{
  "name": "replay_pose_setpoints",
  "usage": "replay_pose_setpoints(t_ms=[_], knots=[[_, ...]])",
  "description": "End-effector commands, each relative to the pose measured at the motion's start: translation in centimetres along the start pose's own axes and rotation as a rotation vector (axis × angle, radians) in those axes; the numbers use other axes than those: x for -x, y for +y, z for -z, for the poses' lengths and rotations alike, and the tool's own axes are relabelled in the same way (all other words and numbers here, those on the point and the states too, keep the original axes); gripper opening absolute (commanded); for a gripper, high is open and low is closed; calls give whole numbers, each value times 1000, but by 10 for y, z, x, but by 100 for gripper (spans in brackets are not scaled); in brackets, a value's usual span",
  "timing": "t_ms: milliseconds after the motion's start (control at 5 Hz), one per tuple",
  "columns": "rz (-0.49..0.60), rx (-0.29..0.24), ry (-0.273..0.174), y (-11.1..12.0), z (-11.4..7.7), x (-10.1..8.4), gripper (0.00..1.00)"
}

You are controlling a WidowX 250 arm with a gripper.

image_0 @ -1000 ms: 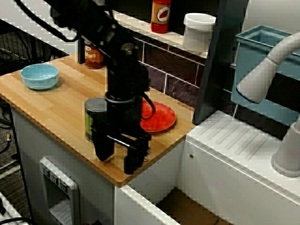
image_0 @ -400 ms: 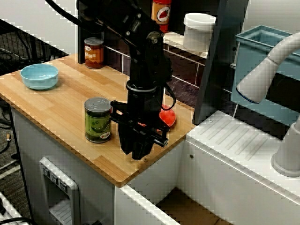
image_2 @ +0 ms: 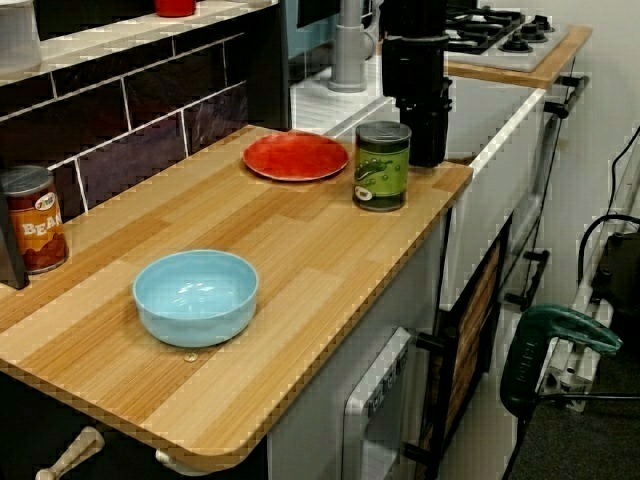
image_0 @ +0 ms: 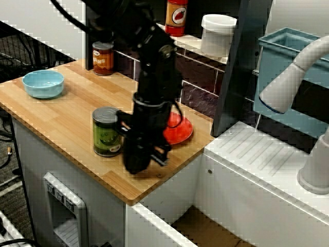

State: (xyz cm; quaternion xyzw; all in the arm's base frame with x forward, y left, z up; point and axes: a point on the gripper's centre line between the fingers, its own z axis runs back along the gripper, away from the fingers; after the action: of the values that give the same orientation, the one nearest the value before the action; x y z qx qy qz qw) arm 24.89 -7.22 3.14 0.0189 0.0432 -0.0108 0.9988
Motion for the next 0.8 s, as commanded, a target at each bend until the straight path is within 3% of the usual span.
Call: replay_pose_setpoints(t_ms=[0,400,600], knots=[[-23,-21,-74,26,-19,-16,0],[-27,-34,-55,66,-35,-34,0],[-39,-63,-38,98,-32,-40,0]])
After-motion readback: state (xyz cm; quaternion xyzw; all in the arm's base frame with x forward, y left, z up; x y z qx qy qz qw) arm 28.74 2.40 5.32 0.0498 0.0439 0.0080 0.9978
